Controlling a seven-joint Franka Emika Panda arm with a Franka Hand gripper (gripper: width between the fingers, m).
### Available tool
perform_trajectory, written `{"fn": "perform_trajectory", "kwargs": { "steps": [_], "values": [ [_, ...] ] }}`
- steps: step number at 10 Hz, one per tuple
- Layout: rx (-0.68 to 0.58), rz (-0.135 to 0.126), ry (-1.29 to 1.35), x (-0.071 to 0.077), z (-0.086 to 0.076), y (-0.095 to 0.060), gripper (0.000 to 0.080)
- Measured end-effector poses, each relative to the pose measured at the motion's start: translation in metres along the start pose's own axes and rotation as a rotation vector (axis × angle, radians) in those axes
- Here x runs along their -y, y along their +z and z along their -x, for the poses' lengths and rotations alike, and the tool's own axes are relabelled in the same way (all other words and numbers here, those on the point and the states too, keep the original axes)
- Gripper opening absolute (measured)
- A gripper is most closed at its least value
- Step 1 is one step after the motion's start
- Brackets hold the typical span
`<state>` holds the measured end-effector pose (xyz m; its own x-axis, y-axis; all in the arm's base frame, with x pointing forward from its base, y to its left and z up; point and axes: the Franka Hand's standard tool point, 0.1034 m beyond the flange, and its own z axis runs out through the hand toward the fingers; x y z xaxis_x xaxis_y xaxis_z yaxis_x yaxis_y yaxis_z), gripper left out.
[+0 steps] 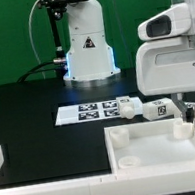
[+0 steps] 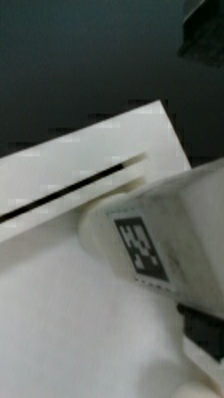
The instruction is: Assemble square table
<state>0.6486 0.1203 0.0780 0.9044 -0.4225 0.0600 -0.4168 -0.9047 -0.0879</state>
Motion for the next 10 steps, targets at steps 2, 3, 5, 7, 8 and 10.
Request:
{"fn": "perform_trajectory", "kwargs": {
  "steps": [2,3,5,7,8,10],
  "values": [
    [0.001,-0.001,0.074,-0.001,0.0,0.001,0.0395],
    [0.0,0.002,0.165,-0.003,-0.002,0.0,0.0395],
    [0.0,0.011,0.344,-0.009,-0.003,0.002,0.0302],
    [0.001,0.021,0.581,-0.012,-0.003,0.002,0.0297],
    [0.001,0.016,0.745,-0.013,-0.003,0.003,0.0297],
    [0.002,0.001,1.121,-0.011,0.0,0.005,0.0297]
  ]
}}
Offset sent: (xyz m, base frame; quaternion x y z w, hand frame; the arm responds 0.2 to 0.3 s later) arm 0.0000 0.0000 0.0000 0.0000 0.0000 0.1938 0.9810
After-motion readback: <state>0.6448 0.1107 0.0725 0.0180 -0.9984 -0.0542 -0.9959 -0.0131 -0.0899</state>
